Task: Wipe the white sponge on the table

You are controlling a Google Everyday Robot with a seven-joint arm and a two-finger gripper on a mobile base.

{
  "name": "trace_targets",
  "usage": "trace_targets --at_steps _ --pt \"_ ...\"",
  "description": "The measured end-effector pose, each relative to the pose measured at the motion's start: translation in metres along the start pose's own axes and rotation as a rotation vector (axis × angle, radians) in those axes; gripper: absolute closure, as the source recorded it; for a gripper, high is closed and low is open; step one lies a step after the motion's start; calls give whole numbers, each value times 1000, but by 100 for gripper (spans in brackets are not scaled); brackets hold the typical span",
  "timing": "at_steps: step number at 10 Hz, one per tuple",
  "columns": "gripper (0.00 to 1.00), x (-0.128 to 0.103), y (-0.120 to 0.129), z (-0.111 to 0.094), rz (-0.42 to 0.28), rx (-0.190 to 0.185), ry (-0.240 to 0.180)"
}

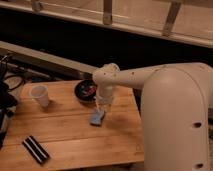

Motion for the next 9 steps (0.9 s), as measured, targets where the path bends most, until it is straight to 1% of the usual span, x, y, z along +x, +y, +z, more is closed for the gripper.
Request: trace_targets --at_steps 1,2,3,4,5,7,9 --pt "81 0 0 0 -1 -4 -1" --pt "93 -1 0 0 -7 -9 0" --pt "98 -1 1 0 -15 -12 3" --pt "99 -1 2 2 -20 -16 13" --pt "92 -2 3 7 -22 -24 34" --pt "76 -3 4 16 -23 -31 62" --pt "54 -4 7 27 -32 -38 92"
